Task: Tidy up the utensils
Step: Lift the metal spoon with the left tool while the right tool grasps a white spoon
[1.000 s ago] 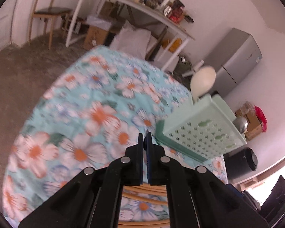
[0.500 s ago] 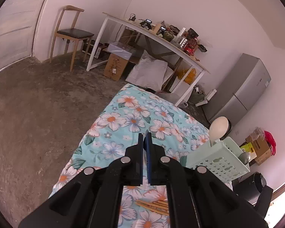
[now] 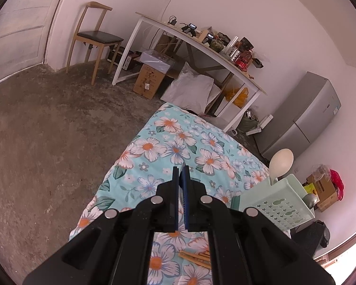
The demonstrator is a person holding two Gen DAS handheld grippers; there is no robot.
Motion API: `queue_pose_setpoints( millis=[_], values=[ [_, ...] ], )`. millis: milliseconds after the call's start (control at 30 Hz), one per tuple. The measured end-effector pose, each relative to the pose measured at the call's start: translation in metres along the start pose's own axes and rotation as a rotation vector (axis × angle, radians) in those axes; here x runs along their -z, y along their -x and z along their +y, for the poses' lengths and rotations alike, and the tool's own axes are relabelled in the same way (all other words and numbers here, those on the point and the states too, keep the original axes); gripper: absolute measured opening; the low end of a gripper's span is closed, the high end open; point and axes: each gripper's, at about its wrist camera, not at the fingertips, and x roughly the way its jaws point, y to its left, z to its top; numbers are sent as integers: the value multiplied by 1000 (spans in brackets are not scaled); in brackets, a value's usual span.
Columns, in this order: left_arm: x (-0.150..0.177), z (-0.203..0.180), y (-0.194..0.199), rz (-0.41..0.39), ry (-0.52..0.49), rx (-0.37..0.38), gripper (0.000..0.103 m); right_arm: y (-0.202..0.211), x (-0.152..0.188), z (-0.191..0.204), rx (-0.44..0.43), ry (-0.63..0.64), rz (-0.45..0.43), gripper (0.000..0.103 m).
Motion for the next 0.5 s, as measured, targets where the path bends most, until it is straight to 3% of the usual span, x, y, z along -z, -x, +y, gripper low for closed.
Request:
queue_pose_setpoints(
  millis=[67,100,233,500],
  values=[
    [0,1,1,-3,-1,-1,2,-8,-2,1,5,-10,27,36],
    [0,0,1,-5,-1,1,2,-11,-3,1,4,-17,36,27],
    [-4,3,8,-29,-13,1,2,-13,-6,-1,-17,-82,35,12],
    [-18,-13,36,-117,-63,49,2,28,-11,-22,-2,-194,-79,2]
  ],
)
